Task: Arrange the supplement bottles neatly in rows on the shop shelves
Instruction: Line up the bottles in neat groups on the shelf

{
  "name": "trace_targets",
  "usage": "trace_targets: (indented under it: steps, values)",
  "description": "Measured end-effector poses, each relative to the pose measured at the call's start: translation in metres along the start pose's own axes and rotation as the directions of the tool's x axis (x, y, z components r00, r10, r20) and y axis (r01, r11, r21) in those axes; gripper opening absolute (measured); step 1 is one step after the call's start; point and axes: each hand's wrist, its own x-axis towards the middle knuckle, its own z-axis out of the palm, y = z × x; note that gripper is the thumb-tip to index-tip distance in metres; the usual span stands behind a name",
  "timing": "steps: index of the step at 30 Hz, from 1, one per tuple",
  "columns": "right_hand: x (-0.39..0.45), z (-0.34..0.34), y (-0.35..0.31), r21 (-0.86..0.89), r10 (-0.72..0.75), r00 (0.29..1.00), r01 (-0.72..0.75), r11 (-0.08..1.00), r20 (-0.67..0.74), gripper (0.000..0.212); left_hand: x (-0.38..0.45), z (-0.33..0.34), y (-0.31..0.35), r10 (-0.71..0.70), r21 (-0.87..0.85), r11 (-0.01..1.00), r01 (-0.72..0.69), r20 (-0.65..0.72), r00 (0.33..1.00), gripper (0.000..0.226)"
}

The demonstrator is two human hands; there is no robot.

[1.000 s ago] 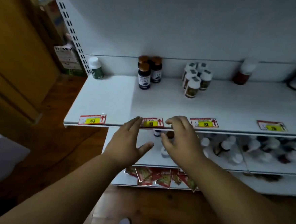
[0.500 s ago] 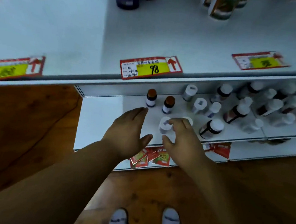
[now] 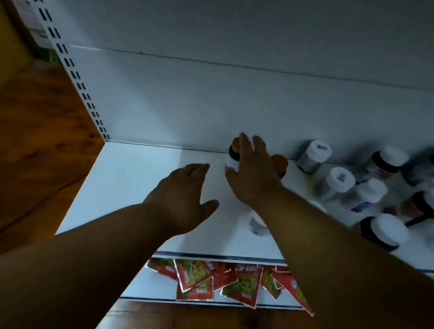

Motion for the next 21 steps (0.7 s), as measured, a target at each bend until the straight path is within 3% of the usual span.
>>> trace_targets:
  steps: [3,8,10,14,17,21]
  values:
    - [0.027,0.012,0.001,-0.168,0.016,0.994,0.003,0.986,0.110,0.077,0.003,0.007,-0.009,-0.005,-0.002,1.000,0.005,-0.011,1.000,0.085]
    - [0.035,0.012,-0.001,-0.250,-0.048,0.997,0.030,0.968,-0.068,0.047,0.001,0.015,-0.013,-0.017,0.011,1.000,0.017,-0.012,1.000,0.088]
    - [0.022,0.010,-0.002,-0.142,-0.039,0.997,0.029,0.989,-0.069,0.040,-0.005,0.015,-0.011,-0.020,0.002,1.000,0.020,0.009,1.000,0.091]
    - [-0.023,-0.013,-0.016,0.260,0.079,0.997,-0.073,0.963,-0.011,0.039,-0.031,0.002,0.002,-0.035,-0.057,0.998,0.037,0.038,0.999,0.093]
    - [-0.062,-0.047,-0.033,0.420,0.148,0.984,-0.174,0.891,0.095,0.036,-0.067,-0.024,0.024,-0.097,-0.238,0.965,0.107,0.053,0.994,0.085]
    - [-0.126,-0.120,-0.059,0.609,0.157,0.980,-0.200,0.768,0.124,0.025,-0.130,-0.084,0.073,-0.170,-0.526,0.835,0.164,0.038,0.985,0.079]
